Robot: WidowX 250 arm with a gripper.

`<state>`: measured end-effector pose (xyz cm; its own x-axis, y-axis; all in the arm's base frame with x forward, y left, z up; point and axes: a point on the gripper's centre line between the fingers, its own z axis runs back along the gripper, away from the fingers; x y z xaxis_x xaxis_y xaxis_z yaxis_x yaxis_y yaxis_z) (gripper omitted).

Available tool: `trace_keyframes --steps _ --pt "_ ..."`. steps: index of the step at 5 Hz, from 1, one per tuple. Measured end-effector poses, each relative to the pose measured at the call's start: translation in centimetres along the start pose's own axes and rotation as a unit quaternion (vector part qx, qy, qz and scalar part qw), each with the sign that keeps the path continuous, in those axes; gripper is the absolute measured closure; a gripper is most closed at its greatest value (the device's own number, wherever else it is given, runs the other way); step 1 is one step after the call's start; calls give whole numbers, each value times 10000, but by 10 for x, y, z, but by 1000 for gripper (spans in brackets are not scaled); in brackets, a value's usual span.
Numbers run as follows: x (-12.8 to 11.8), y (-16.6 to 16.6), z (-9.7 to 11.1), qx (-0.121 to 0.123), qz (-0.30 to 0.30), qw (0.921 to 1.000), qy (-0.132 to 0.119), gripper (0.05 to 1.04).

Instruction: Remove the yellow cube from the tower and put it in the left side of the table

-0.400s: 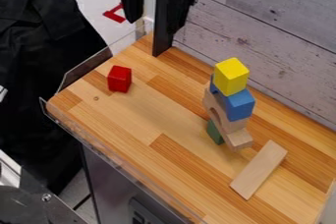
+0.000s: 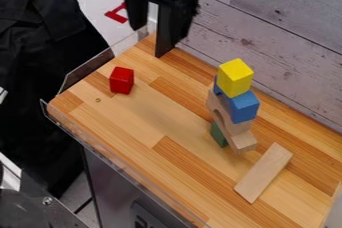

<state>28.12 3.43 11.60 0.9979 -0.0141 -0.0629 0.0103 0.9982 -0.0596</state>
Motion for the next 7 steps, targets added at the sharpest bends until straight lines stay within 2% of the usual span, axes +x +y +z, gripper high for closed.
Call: trace_keyframes --steps 1,2,3,4,5,6,7 --pt "-7 -16 8 -87 -444 9988 -194 94" --pt "-13 -29 15 -462 -1041 9935 -52 94" --pt "-18 -43 18 -597 -1503 9866 230 94" --pt "-19 -56 15 -550 -1800 9816 315 94" --pt "-16 -64 11 -658 -2019 9767 307 94" --pt "-15 -70 9 -596 -2164 9741 275 94" --pt "-9 -78 6 -536 -2348 9705 83 94"
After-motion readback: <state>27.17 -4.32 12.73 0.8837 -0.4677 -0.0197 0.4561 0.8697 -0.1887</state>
